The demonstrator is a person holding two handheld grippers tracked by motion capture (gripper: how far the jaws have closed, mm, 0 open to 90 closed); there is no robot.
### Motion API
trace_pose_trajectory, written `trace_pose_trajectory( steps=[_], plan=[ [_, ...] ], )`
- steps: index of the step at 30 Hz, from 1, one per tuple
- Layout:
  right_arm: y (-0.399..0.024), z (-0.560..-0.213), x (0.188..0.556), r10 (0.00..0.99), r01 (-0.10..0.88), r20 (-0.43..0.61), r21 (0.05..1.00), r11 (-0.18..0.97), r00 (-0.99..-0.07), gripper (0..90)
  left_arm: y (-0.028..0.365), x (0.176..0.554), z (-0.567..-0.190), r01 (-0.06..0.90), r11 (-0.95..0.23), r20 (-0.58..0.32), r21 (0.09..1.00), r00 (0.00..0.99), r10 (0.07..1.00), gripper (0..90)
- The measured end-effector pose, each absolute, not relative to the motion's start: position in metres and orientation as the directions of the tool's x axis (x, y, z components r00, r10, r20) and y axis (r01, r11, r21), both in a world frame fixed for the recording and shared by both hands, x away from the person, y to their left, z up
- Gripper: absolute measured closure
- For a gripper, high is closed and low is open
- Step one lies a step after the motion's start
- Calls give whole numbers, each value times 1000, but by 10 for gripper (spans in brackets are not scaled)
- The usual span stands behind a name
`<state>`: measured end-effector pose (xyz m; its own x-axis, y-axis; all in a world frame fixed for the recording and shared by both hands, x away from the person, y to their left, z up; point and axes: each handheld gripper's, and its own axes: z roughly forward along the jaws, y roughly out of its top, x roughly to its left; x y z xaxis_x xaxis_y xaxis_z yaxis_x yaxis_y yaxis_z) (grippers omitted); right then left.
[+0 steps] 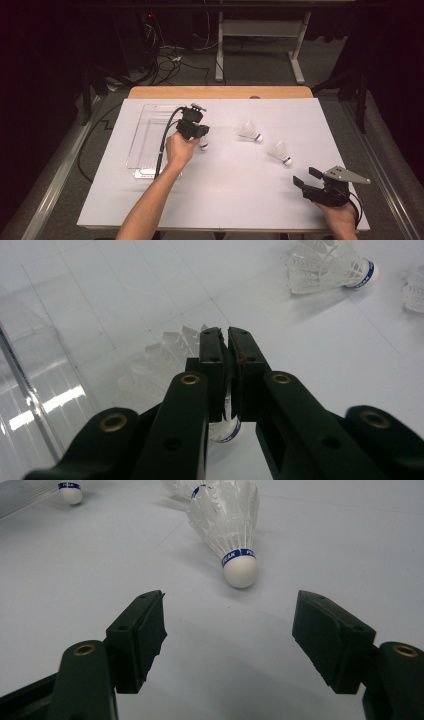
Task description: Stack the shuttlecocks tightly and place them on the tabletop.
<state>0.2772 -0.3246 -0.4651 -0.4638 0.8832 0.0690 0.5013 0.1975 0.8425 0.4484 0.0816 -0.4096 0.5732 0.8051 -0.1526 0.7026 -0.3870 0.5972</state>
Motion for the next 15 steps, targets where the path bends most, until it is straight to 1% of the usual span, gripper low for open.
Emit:
trace_pose_trajectory(
  steps=[10, 15],
  plan=[
    [-325, -465, 277, 883, 499, 69, 845, 196, -464, 295, 76, 446, -410, 707, -407, -163, 579, 589, 792, 841],
    [-325, -465, 277, 883, 498, 70, 845, 195, -464, 295, 77, 446, -408, 698, -412, -143, 586, 589, 795, 855]
  ],
)
